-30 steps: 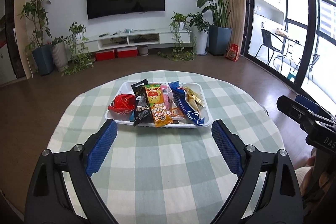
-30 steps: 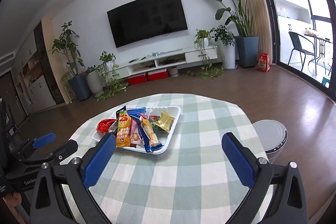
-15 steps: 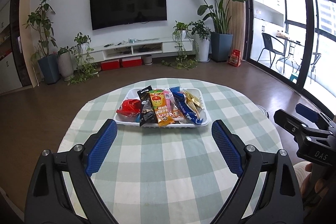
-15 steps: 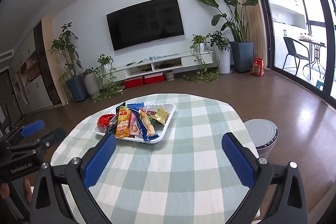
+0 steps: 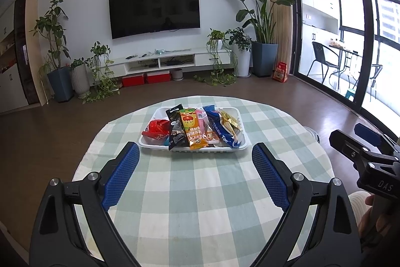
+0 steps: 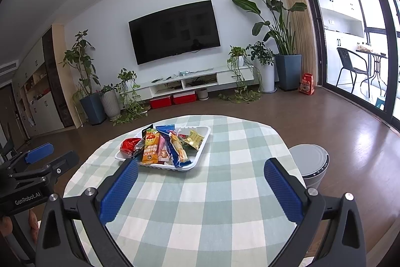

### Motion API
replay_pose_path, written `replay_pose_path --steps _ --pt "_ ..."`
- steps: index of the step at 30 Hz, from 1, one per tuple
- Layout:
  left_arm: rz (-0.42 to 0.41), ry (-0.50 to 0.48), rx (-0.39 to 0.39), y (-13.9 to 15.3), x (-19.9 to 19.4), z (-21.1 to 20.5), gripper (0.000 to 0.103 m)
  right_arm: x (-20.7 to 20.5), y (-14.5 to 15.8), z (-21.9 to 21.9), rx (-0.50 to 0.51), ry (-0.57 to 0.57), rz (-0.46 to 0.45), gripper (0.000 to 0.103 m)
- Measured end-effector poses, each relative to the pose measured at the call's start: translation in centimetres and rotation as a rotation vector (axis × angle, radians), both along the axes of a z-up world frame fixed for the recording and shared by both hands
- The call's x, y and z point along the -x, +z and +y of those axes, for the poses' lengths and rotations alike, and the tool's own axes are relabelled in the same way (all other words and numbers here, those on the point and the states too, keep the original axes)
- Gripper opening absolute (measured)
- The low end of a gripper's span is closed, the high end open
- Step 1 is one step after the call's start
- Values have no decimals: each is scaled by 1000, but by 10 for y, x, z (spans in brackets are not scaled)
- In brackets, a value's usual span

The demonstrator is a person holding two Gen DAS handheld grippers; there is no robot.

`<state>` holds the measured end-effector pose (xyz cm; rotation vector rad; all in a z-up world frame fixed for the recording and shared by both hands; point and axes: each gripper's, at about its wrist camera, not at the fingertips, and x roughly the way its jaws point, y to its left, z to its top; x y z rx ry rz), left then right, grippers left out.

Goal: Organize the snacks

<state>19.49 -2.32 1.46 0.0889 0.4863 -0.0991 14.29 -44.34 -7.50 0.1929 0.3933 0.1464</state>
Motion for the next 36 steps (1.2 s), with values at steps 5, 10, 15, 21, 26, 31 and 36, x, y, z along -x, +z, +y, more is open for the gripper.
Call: replay_pose_path --steps 5,10,15,21,26,31,36 --pt "-2 0 0 0 0 0 92 2 1 0 -2 1 -1 103" --pt "-1 1 0 0 2 0 92 5 3 0 -1 4 -5 103" --pt "-2 0 1 0 1 0 92 7 4 1 0 3 -6 103" --pt "-2 0 1 0 1 0 92 7 3 1 1 5 -5 103" --pt "-3 0 1 -1 2 0 92 9 5 2 2 5 -6 103" --pt "-4 -1 1 -1 3 0 92 10 5 2 0 4 -6 103" --pt "-5 0 1 -2 2 1 92 9 4 2 1 5 -6 103"
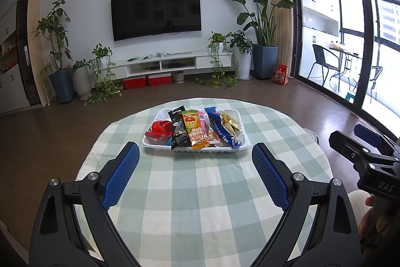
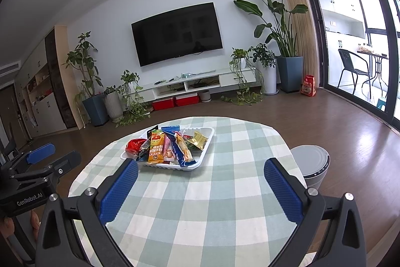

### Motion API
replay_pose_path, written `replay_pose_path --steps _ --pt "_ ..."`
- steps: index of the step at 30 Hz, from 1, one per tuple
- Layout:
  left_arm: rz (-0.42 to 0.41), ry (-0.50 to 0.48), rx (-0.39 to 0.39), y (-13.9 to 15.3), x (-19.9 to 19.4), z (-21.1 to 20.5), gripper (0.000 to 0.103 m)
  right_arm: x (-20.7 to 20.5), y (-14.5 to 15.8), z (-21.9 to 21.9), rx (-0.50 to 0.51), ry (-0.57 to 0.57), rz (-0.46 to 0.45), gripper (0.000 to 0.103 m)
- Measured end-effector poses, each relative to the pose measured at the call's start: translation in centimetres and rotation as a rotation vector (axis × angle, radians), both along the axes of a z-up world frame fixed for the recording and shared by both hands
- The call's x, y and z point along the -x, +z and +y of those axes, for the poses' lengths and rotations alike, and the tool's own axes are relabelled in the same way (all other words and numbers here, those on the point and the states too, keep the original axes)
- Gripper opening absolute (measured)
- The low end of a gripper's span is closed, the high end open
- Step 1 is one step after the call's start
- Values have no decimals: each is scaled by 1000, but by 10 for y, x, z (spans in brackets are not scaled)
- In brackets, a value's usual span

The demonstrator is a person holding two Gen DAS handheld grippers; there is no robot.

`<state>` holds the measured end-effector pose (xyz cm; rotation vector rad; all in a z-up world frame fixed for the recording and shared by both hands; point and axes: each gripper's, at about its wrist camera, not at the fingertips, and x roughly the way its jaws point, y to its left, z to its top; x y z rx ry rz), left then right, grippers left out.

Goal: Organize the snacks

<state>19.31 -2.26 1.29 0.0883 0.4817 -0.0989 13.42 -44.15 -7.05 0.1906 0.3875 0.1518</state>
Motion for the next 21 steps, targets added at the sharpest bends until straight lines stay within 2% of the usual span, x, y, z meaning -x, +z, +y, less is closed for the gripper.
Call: replay_pose_path --steps 21 --pt "-1 1 2 -2 0 1 92 0 -1 0 -1 0 0 103"
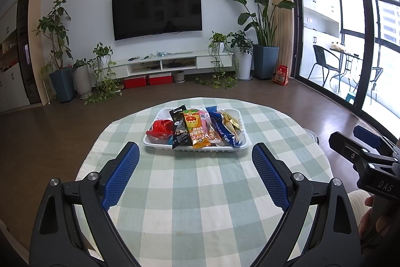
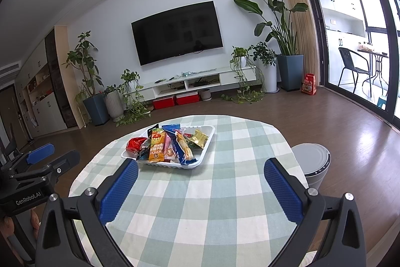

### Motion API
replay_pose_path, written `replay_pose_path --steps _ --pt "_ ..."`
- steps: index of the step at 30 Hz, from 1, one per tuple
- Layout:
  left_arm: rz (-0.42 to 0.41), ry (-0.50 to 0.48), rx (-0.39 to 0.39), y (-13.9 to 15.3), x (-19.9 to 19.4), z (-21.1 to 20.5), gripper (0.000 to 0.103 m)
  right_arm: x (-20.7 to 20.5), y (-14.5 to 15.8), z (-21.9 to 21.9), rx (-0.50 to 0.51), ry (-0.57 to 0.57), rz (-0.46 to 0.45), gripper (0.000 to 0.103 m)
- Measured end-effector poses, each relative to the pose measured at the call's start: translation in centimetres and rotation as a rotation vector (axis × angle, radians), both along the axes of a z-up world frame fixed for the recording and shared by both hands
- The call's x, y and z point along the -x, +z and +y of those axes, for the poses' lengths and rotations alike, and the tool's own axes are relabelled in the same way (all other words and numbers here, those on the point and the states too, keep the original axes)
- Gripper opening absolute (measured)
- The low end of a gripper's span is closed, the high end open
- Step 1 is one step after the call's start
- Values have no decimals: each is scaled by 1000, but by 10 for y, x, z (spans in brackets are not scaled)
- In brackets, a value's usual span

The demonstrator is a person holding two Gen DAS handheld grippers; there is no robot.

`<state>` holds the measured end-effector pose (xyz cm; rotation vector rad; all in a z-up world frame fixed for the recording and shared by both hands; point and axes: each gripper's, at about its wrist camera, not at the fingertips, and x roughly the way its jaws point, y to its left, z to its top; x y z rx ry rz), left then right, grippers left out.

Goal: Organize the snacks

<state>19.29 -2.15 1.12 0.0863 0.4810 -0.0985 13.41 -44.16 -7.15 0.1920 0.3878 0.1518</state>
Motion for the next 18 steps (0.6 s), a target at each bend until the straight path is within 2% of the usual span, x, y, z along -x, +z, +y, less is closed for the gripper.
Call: replay_pose_path --steps 9,10,11,18 --pt "-7 22 13 4 4 3 92 3 2 1 1 2 1 103" --pt "-7 28 18 5 5 4 94 2 1 1 1 1 1 103" --pt "-7 38 21 6 5 6 99 2 1 1 0 1 2 103" --pt "-54 50 86 17 10 22 101 2 1 1 -1 2 3 103"
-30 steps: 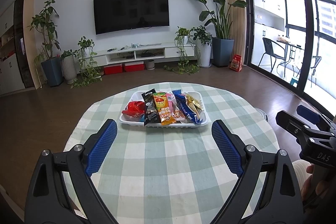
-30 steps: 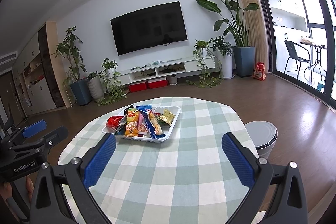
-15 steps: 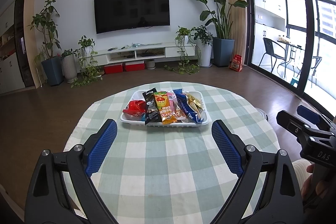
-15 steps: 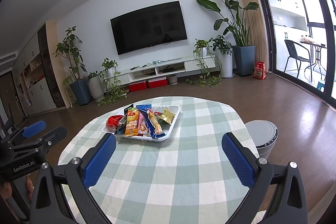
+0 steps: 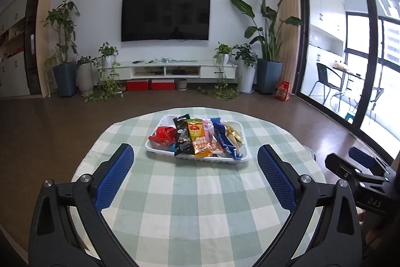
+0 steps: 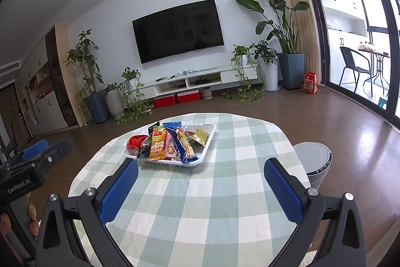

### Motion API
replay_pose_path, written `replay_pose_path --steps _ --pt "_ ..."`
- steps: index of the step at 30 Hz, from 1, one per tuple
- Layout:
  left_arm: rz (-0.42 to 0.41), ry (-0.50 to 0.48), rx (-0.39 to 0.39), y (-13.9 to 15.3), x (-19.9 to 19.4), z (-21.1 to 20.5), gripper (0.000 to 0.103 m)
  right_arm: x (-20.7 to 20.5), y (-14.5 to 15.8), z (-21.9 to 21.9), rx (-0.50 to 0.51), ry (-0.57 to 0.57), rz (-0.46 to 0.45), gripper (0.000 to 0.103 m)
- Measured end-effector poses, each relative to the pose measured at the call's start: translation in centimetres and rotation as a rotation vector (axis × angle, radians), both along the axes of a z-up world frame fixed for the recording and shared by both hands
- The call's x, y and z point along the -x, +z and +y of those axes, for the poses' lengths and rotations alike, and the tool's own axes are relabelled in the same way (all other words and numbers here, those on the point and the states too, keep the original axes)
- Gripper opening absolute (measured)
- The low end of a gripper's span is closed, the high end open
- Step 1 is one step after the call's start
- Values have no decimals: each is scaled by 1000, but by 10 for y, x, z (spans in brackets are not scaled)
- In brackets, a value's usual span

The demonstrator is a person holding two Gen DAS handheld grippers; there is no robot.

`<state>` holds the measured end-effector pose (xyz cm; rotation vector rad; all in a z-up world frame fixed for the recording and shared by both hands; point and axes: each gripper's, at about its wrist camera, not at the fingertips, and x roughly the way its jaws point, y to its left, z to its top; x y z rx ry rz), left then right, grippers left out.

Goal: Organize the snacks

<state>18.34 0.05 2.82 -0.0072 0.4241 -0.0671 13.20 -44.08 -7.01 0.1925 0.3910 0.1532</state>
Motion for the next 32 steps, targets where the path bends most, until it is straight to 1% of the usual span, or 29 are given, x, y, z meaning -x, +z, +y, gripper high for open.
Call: replay_pose_path --steps 2,4,6,8,9,11,14,17,21,24,27,32 --pt "4 27 -6 0 -2 2 101 1 0 0 0 1 1 103" --pt "-16 60 -15 0 0 5 103 1 1 0 1 0 1 103" --pt "-5 29 -14 -3 0 6 103 2 1 0 1 1 3 103" --pt "19 -1 27 -6 -2 8 103 4 2 0 -4 2 6 103" --pt "29 1 32 -8 -3 9 103 5 2 0 -4 3 6 103" --pt "40 16 18 -12 -5 8 103 9 4 1 -2 3 7 103" --pt "58 -8 18 -19 -8 7 103 9 4 1 -4 6 7 103" --pt "85 -29 47 -27 -11 8 103 12 3 2 -5 6 14 103" --pt "85 -50 90 -34 -11 13 103 17 0 4 -11 12 26 103" --pt "77 -47 83 -36 -9 12 103 20 0 4 -15 13 27 103" --pt "75 -29 69 -38 -9 11 103 11 -5 2 -20 16 33 103" --pt "93 -5 66 -42 -9 11 103 12 -4 3 -19 16 34 103"
